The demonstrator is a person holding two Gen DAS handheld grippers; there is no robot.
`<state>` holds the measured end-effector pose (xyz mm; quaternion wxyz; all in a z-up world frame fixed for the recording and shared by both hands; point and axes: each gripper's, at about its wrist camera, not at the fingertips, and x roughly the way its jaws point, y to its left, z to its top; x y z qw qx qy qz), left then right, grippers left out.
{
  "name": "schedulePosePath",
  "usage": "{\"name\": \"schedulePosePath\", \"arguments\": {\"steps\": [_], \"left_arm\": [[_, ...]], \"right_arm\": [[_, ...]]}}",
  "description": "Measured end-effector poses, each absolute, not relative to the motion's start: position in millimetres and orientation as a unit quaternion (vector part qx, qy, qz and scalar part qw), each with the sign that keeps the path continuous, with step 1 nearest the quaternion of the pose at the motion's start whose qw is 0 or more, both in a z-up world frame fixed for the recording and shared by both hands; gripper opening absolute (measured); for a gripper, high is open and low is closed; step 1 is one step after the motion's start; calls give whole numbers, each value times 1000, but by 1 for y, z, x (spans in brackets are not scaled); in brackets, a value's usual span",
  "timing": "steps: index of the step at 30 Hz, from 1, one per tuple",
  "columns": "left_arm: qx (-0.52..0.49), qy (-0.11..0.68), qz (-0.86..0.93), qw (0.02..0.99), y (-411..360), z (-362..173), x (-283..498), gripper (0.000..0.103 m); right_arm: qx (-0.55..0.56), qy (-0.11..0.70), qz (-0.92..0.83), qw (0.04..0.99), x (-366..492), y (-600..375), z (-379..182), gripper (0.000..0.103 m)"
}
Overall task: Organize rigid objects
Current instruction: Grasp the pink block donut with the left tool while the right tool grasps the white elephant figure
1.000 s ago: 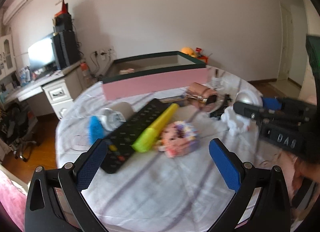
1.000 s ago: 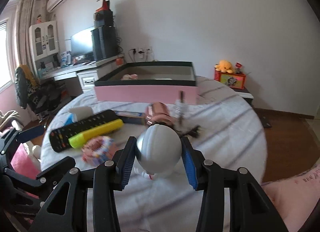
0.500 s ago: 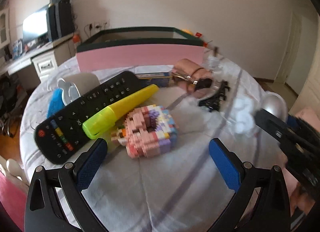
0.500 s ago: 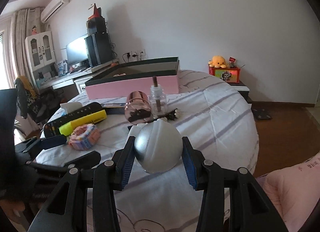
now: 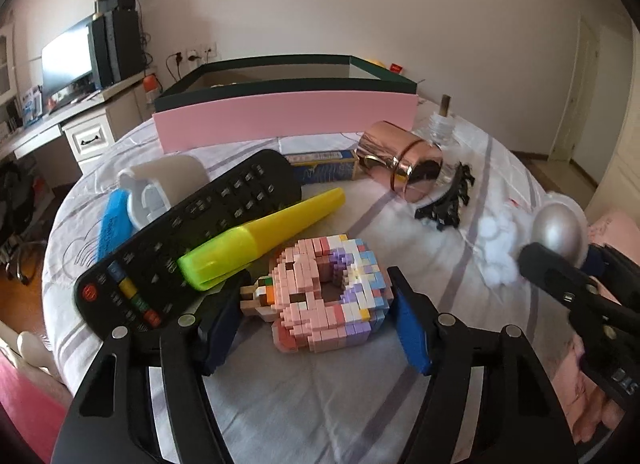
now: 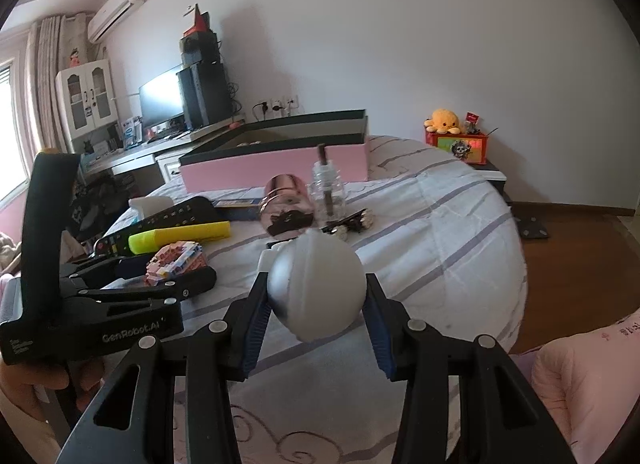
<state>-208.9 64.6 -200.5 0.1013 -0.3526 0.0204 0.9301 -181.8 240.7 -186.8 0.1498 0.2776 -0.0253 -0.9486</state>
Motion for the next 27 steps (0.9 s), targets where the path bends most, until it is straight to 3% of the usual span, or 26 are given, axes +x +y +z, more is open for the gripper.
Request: {"name": "schedulePosePath", "arguments": {"steps": [11, 13, 18, 21, 25, 26, 27], "left_arm": [[-341, 21, 933, 113, 55, -203, -186, 73], [-340, 15, 934, 112, 55, -204, -192, 78], [-335, 22, 936, 106, 61, -206, -197, 86], [-329, 27, 938, 104, 62, -207, -197, 85], [-323, 29, 940, 105, 60, -206, -197, 69], [-322, 28, 940, 109, 59, -206, -197, 69], [-322, 28, 940, 113, 58, -206, -197, 69]], "right_arm": [[292, -24, -946, 137, -190, 228, -190, 47], [294, -22, -947, 130, -193, 227, -190, 55], [304, -12, -944, 128, -203, 220, -188, 61], [310, -7, -941, 134, -209, 217, -188, 62], [320, -6, -937, 139, -216, 215, -193, 61], [322, -2, -936, 141, -217, 214, -194, 60], [323, 0, -935, 146, -217, 213, -196, 45]]}}
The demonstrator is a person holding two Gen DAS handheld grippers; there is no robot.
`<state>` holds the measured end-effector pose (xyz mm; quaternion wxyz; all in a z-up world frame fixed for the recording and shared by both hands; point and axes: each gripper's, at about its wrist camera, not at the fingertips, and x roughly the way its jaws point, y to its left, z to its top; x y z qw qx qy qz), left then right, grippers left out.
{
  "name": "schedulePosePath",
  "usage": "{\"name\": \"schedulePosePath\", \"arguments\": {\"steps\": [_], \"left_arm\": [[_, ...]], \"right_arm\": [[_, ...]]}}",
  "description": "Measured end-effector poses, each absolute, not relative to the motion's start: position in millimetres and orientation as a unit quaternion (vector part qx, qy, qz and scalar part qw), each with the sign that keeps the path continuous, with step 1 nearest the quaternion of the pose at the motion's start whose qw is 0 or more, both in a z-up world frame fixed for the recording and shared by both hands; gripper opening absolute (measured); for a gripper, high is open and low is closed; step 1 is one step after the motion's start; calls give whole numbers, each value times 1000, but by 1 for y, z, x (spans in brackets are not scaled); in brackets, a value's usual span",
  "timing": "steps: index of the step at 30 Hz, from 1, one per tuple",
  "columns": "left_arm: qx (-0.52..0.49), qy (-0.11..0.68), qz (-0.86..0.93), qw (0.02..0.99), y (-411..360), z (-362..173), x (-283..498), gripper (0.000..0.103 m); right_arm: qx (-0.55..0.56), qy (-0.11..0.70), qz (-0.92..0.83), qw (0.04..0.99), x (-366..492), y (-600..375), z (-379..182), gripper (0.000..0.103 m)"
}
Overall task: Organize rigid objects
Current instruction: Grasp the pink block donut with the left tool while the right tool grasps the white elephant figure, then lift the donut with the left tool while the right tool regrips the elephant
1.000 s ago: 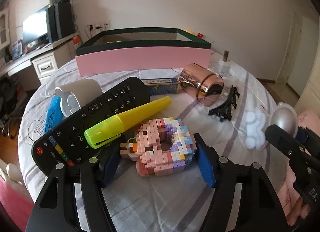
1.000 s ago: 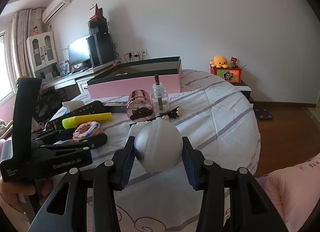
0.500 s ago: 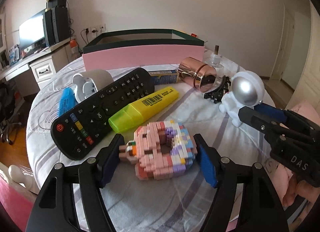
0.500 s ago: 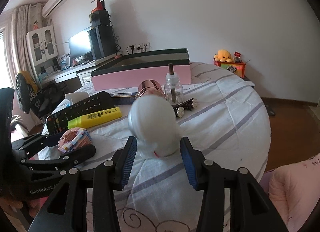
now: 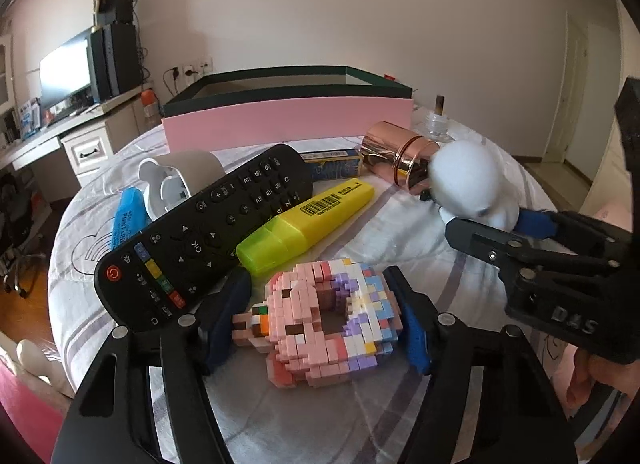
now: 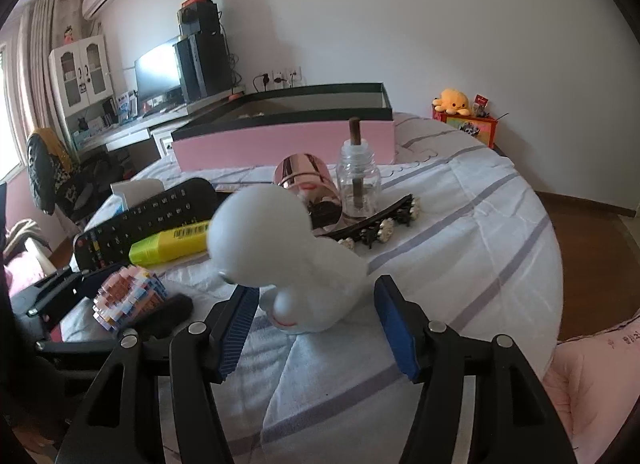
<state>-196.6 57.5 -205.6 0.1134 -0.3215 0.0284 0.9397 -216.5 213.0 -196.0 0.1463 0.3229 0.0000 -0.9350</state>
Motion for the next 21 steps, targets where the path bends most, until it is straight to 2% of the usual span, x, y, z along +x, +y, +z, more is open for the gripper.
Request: {"name": "schedulePosePath", "arguments": {"steps": [1, 2, 5, 9, 10, 12, 14, 16, 21], "left_arm": [[-321, 30, 940, 116, 57, -205, -196, 69], [-321, 28, 939, 116, 57, -205, -195, 69], [-322, 26, 939, 119, 55, -203, -194, 69], [-327, 23, 937, 122, 53, -202, -196, 69], [-328, 24, 937, 122, 53, -201, -197, 69], [-328, 26, 937, 121, 53, -201, -197, 69], [-329, 28, 936, 121, 53, -201, -196, 69], [-329, 30, 936, 121, 54, -202, -196, 69], [-329, 33, 936, 122, 53, -203, -196, 69]], "right_arm": [[325, 2, -934, 145, -217, 212, -197, 34], [324, 4, -936, 141, -215, 212, -198, 30], [318, -14, -936, 147, -213, 217, -195, 26], [343, -9, -928, 148, -220, 217, -195, 26], [340, -12, -929, 144, -220, 217, -195, 29], [339, -9, -931, 138, -221, 216, -192, 41], [333, 6, -934, 126, -220, 212, -190, 63], [329, 23, -936, 119, -221, 207, -187, 67], [330, 32, -933, 142, -223, 199, -184, 67]]}}
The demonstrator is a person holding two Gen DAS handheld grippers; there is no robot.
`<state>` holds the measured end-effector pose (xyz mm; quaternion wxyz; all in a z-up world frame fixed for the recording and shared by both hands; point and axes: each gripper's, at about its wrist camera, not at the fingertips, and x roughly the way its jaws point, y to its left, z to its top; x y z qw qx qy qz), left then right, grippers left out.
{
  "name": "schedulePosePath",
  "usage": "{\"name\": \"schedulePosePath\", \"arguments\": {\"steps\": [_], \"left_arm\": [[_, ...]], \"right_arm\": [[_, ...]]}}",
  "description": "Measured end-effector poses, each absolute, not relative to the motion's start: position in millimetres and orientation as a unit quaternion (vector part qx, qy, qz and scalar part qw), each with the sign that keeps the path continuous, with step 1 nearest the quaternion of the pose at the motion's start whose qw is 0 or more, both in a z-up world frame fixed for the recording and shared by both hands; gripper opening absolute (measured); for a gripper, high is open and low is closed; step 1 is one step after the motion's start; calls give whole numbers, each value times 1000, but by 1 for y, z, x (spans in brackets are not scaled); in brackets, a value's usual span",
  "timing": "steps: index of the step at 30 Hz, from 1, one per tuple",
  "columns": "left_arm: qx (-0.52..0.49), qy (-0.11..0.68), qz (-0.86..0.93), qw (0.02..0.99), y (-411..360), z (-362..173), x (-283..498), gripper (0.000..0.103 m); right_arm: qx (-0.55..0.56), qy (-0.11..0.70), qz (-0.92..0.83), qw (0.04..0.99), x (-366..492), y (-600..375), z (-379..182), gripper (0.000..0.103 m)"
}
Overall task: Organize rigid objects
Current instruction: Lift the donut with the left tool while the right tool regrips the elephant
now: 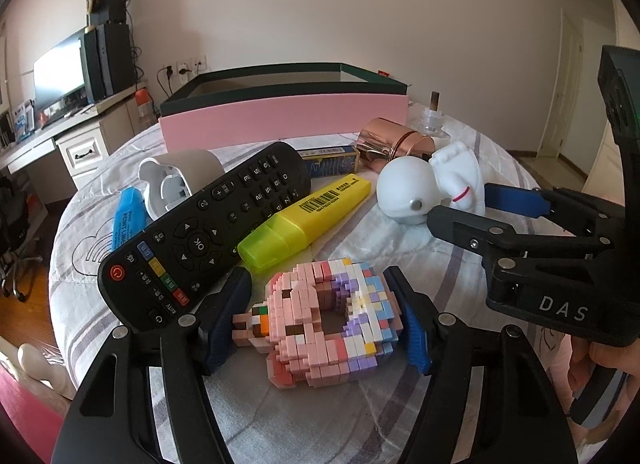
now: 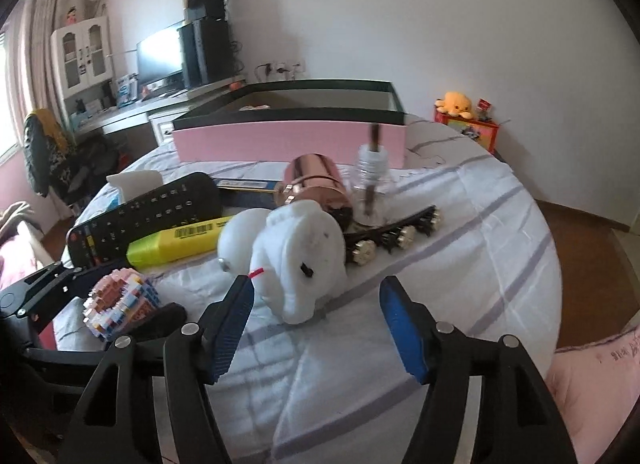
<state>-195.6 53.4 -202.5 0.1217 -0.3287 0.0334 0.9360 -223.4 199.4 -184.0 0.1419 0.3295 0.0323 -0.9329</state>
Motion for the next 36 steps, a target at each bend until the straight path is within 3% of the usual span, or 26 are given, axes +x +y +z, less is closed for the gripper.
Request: {"name": "schedulePosePath", "arguments": {"steps": [9, 11, 12, 14, 27, 31, 36], "left_arm": [[-327, 35, 936, 121, 54, -204, -196, 70], [-327, 35, 936, 122, 54, -204, -195, 70], [-327, 37, 937, 122, 54, -204, -195, 70], [-326, 38, 937, 122, 54, -204, -195, 70], [-325, 41, 938, 118, 55, -205, -193, 70], [-322, 40, 938, 119, 54, -205, -193, 70], [-322, 41, 938, 120, 54, -205, -194, 69]], "right_arm": [[336, 0, -923, 187, -238, 196, -187, 68], [328, -8, -924, 196, -236, 197, -187, 64], [329, -13, -922, 204, -236, 197, -188, 53], [328, -11, -922, 205, -233, 197, -189, 49], [328, 14, -932, 154, -189, 211, -191, 50], [324, 2, -933, 159, -197, 212, -189, 62], [313, -21, -932, 180, -206, 213, -185, 65]]}}
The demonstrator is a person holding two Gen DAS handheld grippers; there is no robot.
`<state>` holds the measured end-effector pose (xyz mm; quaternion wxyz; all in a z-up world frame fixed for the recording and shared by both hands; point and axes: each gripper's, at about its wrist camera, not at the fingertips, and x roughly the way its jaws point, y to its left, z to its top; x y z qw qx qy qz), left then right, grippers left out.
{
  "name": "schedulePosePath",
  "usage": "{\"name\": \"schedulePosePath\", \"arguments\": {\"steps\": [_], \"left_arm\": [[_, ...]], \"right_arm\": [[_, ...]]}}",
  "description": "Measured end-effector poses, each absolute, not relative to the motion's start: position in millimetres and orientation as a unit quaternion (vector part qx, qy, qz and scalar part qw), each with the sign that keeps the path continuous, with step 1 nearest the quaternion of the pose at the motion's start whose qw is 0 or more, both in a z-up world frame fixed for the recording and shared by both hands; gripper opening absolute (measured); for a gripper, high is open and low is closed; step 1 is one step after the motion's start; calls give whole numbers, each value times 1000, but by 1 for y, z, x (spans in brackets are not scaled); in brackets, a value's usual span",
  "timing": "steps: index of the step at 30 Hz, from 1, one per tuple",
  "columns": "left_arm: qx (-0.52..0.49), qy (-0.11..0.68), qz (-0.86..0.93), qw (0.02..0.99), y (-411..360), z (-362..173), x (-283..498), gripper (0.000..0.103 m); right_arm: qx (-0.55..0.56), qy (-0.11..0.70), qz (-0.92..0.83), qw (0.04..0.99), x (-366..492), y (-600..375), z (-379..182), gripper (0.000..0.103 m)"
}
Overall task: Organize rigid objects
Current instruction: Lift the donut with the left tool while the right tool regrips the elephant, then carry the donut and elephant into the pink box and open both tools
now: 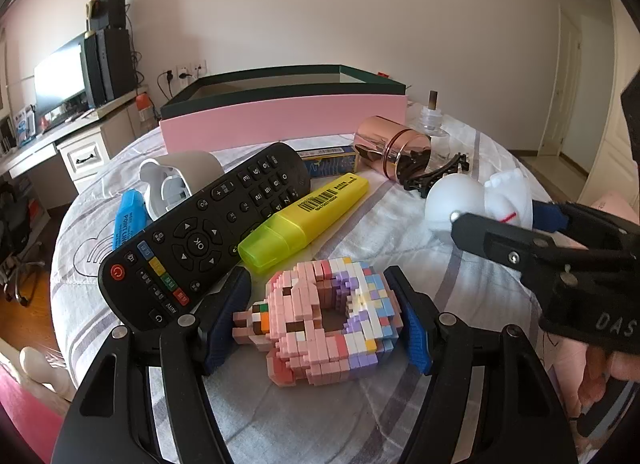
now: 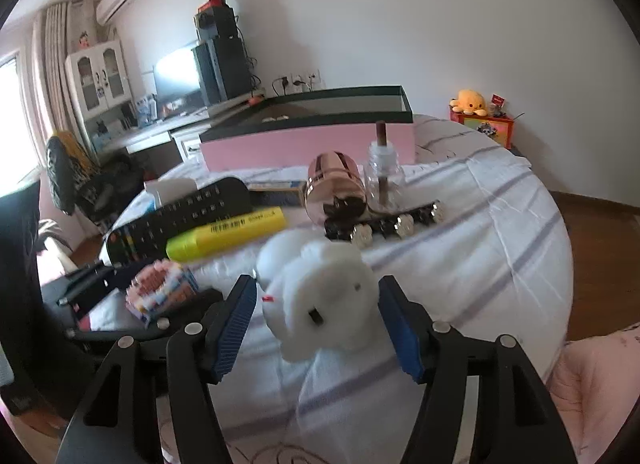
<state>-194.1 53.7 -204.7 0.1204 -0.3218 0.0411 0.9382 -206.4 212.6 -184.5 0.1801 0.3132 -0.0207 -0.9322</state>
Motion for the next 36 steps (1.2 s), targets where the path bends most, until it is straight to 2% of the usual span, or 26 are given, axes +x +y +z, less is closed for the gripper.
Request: {"name": "schedulePosePath", "arguments": {"steps": [2, 4, 16, 36], "left_arm": [[-321, 41, 938, 120, 54, -204, -194, 69], [-321, 39, 939, 120, 53, -204, -194, 69], [-305, 40, 944, 117, 52, -187, -187, 69], [-227, 92, 966, 86, 45, -102, -224, 69]], "right_arm": [[316, -23, -930, 184, -209, 212, -186, 61], [315, -18, -932, 178, -209, 212, -187, 52], [298, -4, -939, 174, -201, 211, -173, 52], [250, 54, -949, 182, -238, 184, -105, 52]]}}
